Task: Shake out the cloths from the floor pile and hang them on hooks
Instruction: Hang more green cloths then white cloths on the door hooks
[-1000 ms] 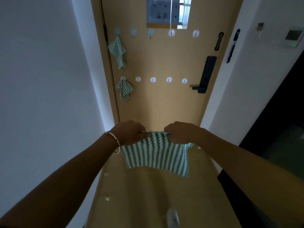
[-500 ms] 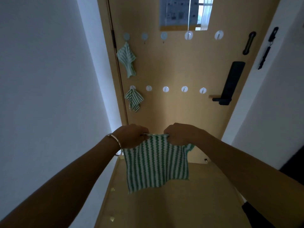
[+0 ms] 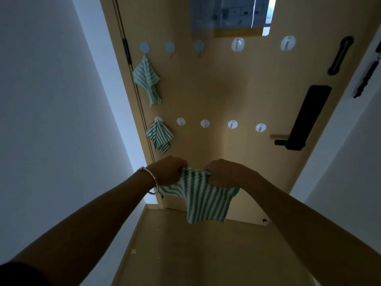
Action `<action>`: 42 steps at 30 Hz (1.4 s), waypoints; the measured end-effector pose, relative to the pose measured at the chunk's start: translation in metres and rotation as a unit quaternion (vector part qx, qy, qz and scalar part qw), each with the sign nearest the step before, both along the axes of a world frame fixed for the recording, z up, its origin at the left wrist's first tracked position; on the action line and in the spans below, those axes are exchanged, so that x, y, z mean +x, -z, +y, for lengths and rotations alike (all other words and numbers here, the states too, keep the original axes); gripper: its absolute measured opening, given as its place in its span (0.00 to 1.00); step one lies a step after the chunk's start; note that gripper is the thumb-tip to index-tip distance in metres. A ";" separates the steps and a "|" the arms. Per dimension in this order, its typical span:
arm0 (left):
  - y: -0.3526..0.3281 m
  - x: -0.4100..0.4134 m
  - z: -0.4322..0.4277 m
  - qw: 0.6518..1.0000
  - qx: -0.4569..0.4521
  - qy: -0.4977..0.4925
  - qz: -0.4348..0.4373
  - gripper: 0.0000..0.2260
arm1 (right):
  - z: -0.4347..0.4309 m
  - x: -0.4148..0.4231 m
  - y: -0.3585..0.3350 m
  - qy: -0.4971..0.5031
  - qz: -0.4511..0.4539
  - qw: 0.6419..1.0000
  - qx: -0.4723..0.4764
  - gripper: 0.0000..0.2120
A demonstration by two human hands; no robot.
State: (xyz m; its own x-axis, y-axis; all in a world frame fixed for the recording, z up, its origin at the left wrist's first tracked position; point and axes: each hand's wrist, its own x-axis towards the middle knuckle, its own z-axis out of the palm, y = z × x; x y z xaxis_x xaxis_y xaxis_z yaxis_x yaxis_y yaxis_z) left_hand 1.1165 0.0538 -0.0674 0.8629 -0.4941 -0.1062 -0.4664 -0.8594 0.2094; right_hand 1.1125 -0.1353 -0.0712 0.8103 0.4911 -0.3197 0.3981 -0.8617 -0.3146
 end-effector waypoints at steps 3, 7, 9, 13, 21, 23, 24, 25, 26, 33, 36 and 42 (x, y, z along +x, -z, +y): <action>0.001 0.018 -0.008 1.000 -0.010 0.009 -0.004 0.06 | -0.010 0.018 0.001 0.009 0.007 1.000 -0.001 0.10; 0.004 0.037 -0.018 1.000 -0.011 0.019 -0.001 0.05 | -0.024 0.038 0.008 0.023 0.014 1.000 0.001 0.13; 0.008 0.046 -0.021 1.000 -0.002 0.018 -0.001 0.06 | -0.028 0.047 0.015 0.037 0.015 0.999 0.008 0.14; 0.021 0.070 -0.018 0.999 -0.023 0.028 0.008 0.12 | -0.032 0.071 0.027 0.050 0.018 0.998 0.030 0.11; 0.047 0.166 0.008 0.998 -0.048 0.009 -0.036 0.14 | -0.008 0.150 0.031 0.080 0.000 0.983 0.166 0.13; 0.053 0.201 0.017 0.998 -0.049 0.012 -0.025 0.15 | -0.001 0.180 0.034 0.080 -0.022 0.980 0.179 0.11; 0.055 0.218 0.022 0.998 -0.053 0.014 -0.017 0.16 | 0.004 0.198 0.036 0.077 -0.024 0.981 0.177 0.11; 0.057 0.235 0.028 0.998 -0.060 0.013 -0.009 0.16 | 0.009 0.216 0.038 0.072 -0.019 0.983 0.170 0.10; 0.061 0.252 0.034 0.998 -0.069 0.010 0.003 0.16 | 0.015 0.234 0.042 0.067 -0.010 0.985 0.161 0.11; 0.094 0.342 0.073 0.989 -0.109 -0.035 0.094 0.14 | 0.054 0.331 0.086 0.080 0.029 0.988 0.131 0.09; 0.108 0.366 0.078 0.987 -0.118 -0.039 0.101 0.12 | 0.059 0.353 0.093 0.072 0.051 0.989 0.121 0.08; 0.117 0.405 0.074 0.981 -0.158 -0.061 0.089 0.12 | 0.056 0.399 0.103 0.137 0.046 0.978 0.153 0.13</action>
State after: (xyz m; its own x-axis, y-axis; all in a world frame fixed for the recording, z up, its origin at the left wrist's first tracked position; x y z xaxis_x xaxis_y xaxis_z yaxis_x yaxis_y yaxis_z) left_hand 1.5217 0.1277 -0.1845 0.8996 -0.4204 -0.1186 -0.2953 -0.7854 0.5440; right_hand 1.5112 -0.0793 -0.1739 0.8994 0.3437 -0.2703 0.1232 -0.7922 -0.5976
